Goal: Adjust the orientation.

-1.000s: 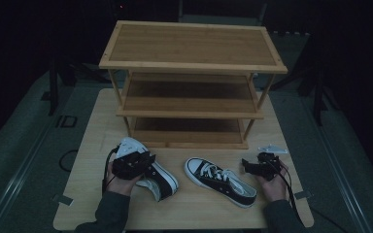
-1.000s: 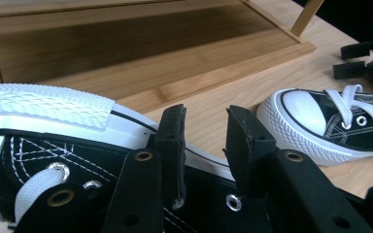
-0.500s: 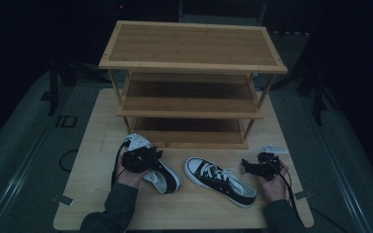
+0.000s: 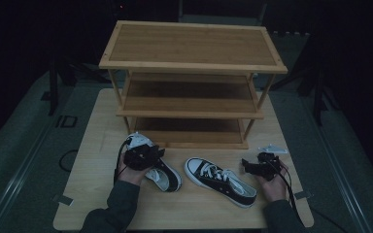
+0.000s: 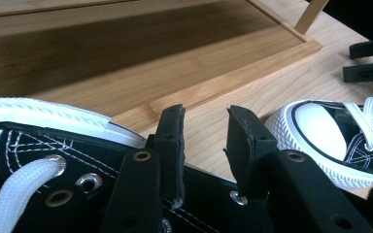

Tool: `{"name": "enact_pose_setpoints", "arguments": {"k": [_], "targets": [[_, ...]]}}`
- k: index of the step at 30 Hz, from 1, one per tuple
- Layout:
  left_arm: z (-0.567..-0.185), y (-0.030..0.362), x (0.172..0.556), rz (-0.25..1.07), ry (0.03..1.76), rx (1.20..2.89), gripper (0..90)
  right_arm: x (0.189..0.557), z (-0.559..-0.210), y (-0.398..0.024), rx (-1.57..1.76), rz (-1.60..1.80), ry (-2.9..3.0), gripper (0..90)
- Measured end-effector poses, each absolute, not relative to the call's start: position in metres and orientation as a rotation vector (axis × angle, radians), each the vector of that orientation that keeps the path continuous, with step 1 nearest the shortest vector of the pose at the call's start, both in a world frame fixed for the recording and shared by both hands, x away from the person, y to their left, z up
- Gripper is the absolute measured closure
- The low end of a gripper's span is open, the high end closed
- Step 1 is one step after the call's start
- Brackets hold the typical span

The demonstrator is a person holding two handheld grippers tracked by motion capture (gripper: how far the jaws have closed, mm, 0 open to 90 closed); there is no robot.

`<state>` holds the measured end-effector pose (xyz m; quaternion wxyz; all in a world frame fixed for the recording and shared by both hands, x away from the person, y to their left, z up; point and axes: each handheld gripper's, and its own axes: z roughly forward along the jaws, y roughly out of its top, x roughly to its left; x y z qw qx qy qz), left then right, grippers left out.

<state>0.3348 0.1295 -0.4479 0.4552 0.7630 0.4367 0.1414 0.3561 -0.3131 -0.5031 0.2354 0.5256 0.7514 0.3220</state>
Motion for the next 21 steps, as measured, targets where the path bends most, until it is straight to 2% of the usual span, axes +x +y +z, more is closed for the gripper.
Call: {"name": "enact_pose_setpoints", "arguments": {"k": [6, 11, 16, 21], "targets": [[-0.45, 0.126, 0.338, 0.352, 1.089, 1.898, 63.4, 0.356, -0.503, -0.313, 1.442, 0.883, 2.061, 13.8], [-0.444, 0.133, 0.331, 0.399, 1.099, 1.826, 62.3, 0.356, -0.503, -0.313, 1.441, 0.883, 2.062, 13.8], [-0.43, 0.142, 0.315, 0.442, 1.126, 1.773, 52.8, 0.356, -0.503, -0.313, 1.441, 0.884, 2.062, 13.8], [-0.434, 0.143, 0.302, 0.477, 1.167, 1.788, 43.8, 0.356, -0.503, -0.313, 1.44, 0.884, 2.063, 13.8]]}}
